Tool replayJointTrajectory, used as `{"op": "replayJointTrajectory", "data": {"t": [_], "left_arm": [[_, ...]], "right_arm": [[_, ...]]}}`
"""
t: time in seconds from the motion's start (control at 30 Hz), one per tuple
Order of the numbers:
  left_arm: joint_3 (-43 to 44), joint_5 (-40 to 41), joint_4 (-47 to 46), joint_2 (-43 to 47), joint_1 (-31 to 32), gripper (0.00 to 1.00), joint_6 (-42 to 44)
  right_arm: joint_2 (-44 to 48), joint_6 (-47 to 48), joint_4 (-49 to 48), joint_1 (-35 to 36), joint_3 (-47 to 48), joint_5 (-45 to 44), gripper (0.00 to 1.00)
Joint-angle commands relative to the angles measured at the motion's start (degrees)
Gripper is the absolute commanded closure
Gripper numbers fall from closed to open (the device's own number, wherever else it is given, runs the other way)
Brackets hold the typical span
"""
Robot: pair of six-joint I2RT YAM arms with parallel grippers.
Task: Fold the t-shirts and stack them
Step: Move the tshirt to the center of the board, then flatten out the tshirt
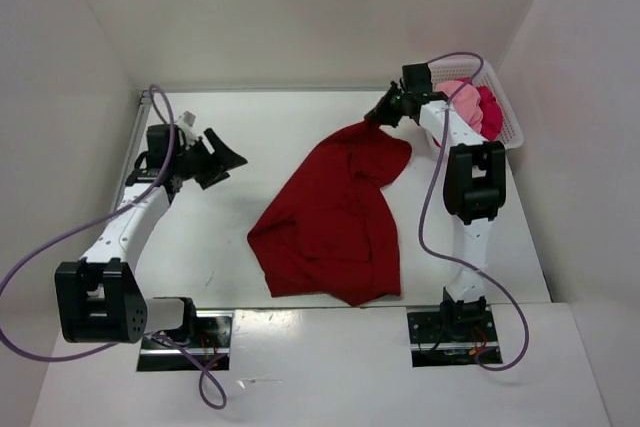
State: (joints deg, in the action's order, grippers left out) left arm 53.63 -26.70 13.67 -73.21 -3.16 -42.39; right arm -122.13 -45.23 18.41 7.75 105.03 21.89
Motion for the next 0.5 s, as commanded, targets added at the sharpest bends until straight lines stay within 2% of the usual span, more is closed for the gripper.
{"op": "replayJointTrajectory", "data": {"t": [0.0, 0.1, 0.2, 0.3, 0.33, 0.4, 0.47], "left_arm": [[1.0, 8.6, 3.7, -0.7, 5.7, 0.23, 5.9], [-2.4, 9.8, 5.4, -0.7, 10.4, 0.23, 5.9], [-6.8, 9.8, 6.0, -0.7, 15.4, 0.22, 5.3], [-7.9, 11.8, 9.0, -2.5, 20.5, 0.22, 5.3], [-7.9, 12.4, 9.7, -3.3, 21.5, 0.22, 5.3], [-7.9, 13.2, 10.4, -5.3, 24.1, 0.22, 5.3], [-7.9, 13.2, 9.8, -9.1, 28.0, 0.22, 5.3]], "right_arm": [[13.0, 5.5, 1.1, -0.5, 2.9, -13.6, 0.97], [15.1, 7.0, 4.4, -1.1, 3.5, -20.0, 0.97], [18.0, 7.1, 4.4, -2.9, -3.3, -20.7, 0.85], [22.4, 7.1, 3.3, -2.9, -12.5, -20.7, 0.63], [23.7, 7.1, 2.6, -2.9, -14.7, -20.7, 0.51], [26.6, 7.7, 1.9, -2.9, -20.5, -19.5, 0.46], [30.4, 8.4, 2.7, -2.9, -24.1, -19.5, 0.46]]}}
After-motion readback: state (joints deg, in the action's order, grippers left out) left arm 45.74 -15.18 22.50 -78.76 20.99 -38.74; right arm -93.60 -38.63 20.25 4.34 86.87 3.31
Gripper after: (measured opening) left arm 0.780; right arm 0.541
